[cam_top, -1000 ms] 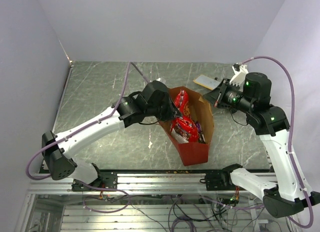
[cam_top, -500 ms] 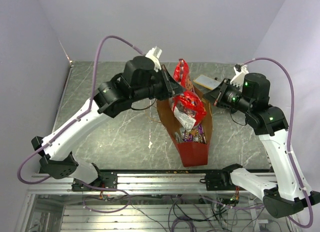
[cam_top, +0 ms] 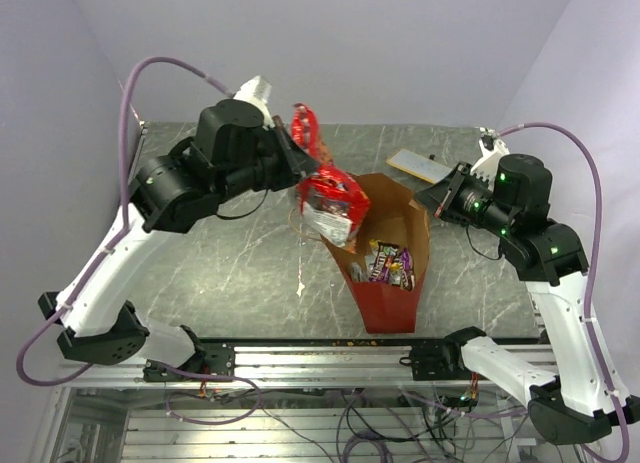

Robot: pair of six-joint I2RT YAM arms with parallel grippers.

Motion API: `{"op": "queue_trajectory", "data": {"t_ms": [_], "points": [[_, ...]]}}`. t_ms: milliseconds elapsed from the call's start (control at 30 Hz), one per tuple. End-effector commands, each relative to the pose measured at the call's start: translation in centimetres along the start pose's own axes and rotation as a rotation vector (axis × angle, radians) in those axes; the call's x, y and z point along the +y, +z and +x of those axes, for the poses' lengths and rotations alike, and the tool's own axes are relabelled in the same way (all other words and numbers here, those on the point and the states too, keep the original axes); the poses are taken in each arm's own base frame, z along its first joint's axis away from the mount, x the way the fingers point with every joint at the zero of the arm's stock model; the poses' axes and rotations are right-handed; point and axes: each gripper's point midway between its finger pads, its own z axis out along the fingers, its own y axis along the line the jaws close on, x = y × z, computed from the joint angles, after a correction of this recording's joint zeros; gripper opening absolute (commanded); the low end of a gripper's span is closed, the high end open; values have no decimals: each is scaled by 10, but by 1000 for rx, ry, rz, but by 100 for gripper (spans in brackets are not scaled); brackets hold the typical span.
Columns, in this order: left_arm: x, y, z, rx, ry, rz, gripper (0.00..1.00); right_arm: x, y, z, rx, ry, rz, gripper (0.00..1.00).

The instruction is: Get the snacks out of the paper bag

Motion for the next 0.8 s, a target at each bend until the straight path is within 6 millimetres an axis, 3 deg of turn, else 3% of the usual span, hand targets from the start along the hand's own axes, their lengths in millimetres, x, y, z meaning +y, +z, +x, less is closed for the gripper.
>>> {"op": "queue_trajectory", "data": {"t_ms": [0,233,400,767], "points": [[26,-62,-59,-242,-75,-94,7,10,-11,-16,-60,-10,-21,0],[96,-122,-65,-381,-128,-341,7,14,-13,-16,-47,-26,-37,0],[126,-148,-58,-429,-188,-421,7,14,-15,-17,-50,-41,-35,0],[181,-112,-20,-326,-70,-679,7,12,-11,-8,-17,-57,-43,0]]}}
